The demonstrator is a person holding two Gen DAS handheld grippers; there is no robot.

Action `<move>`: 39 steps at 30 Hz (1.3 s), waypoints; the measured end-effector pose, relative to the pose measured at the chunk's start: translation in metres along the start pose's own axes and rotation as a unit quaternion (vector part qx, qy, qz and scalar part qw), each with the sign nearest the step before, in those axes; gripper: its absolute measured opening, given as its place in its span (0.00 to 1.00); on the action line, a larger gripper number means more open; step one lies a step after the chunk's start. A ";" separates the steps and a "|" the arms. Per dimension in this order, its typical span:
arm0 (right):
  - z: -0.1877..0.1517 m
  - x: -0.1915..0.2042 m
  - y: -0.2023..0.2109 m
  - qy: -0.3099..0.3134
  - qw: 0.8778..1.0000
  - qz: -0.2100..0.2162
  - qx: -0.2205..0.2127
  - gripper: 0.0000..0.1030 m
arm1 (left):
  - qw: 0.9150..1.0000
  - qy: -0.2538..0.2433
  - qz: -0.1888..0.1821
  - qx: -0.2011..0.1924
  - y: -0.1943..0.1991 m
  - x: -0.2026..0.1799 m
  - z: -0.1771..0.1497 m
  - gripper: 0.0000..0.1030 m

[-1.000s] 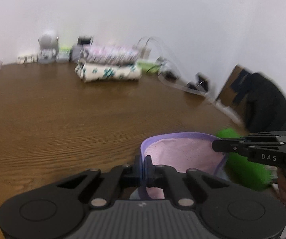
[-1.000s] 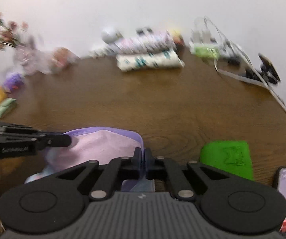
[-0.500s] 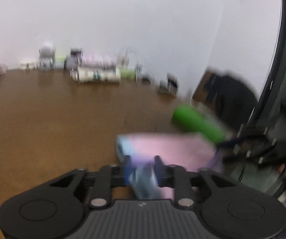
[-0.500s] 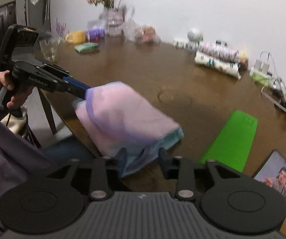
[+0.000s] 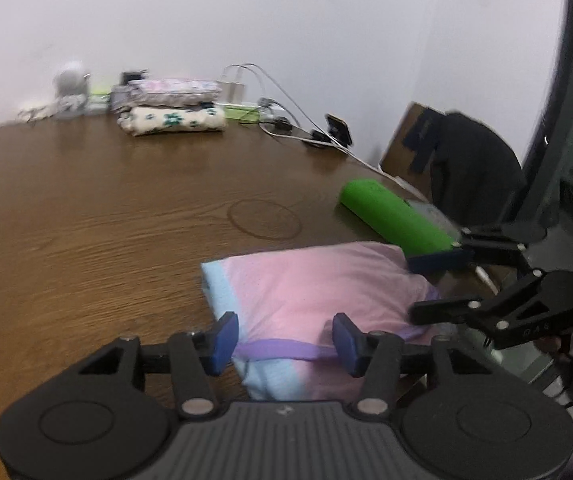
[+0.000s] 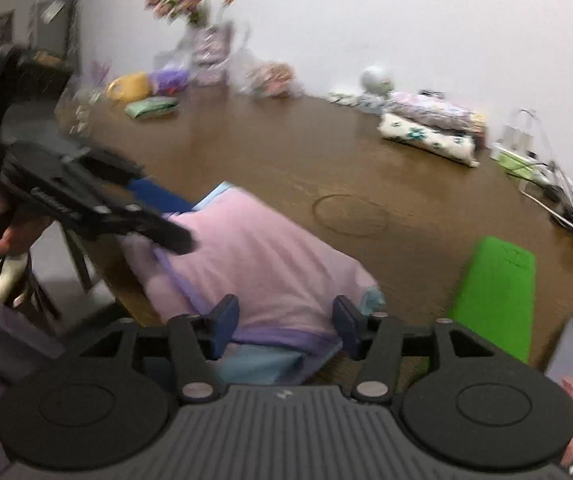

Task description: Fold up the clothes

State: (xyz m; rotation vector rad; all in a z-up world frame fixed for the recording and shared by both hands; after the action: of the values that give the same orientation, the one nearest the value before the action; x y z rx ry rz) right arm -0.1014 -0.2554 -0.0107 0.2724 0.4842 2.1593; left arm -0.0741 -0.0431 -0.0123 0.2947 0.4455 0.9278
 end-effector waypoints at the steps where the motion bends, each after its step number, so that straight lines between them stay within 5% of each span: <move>1: 0.001 -0.004 0.004 -0.015 1.000 -0.013 -0.005 0.66 | 1.000 0.012 0.008 -0.003 0.003 0.006 0.002 0.65; 2: 0.003 -0.009 0.008 -0.030 0.999 -0.028 -0.010 0.71 | 1.000 0.026 0.018 -0.004 0.005 0.011 0.004 0.74; 4: 0.004 -0.017 0.010 -0.074 0.996 -0.048 -0.013 0.79 | 0.998 0.055 0.040 0.004 0.005 0.020 0.006 0.77; 6: 0.003 -0.023 0.005 -0.134 0.989 -0.058 -0.007 0.79 | 0.996 0.076 0.047 0.008 0.000 0.022 0.008 0.77; 12: -0.010 -0.015 -0.018 -0.160 0.982 -0.094 0.017 0.66 | 0.995 0.084 0.044 0.031 -0.014 0.007 0.002 0.75; 14: -0.011 -0.007 -0.020 -0.146 0.983 -0.111 0.017 0.61 | 0.996 0.075 0.041 0.034 -0.015 0.001 0.001 0.67; 16: -0.014 0.004 -0.021 -0.126 0.985 -0.121 0.008 0.56 | 0.996 0.070 0.041 0.036 -0.016 -0.002 0.000 0.44; 17: -0.015 0.009 -0.022 -0.116 0.985 -0.126 0.003 0.51 | 0.995 0.080 0.040 0.037 -0.017 0.000 -0.001 0.25; 18: -0.016 0.012 -0.020 -0.116 0.986 -0.122 -0.003 0.39 | 0.994 0.099 0.033 0.040 -0.018 0.002 -0.003 0.18; 21: -0.017 0.019 -0.016 -0.124 0.986 -0.108 -0.019 0.23 | 0.990 0.132 0.026 0.033 -0.017 0.006 -0.007 0.15; 25: -0.017 0.014 -0.014 -0.155 0.984 -0.086 -0.027 0.13 | 0.990 0.137 0.020 0.022 -0.015 0.003 -0.006 0.10; 34: 0.014 -0.018 -0.002 -0.242 0.967 -0.050 -0.069 0.11 | 0.989 0.144 -0.015 -0.024 -0.005 0.004 0.029 0.09; 39: 0.065 -0.033 -0.002 -0.228 0.968 -0.044 -0.095 0.11 | 0.991 0.107 -0.031 -0.069 -0.001 0.007 0.093 0.09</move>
State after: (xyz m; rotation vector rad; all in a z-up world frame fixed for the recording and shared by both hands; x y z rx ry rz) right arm -0.0569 -0.2649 0.0464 0.6094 0.0249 1.9555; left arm -0.0245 -0.0428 0.0670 0.0547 0.5819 0.9273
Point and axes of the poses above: each gripper's, at about its wrist camera, not at the fingertips, and y roughly against the way its jaws point, x to its left, z to its top, the point moved 6 cm from there along -y, roughly the way its jaws point, and after that the axes turned 10 degrees about -x, right-handed, at the moved point
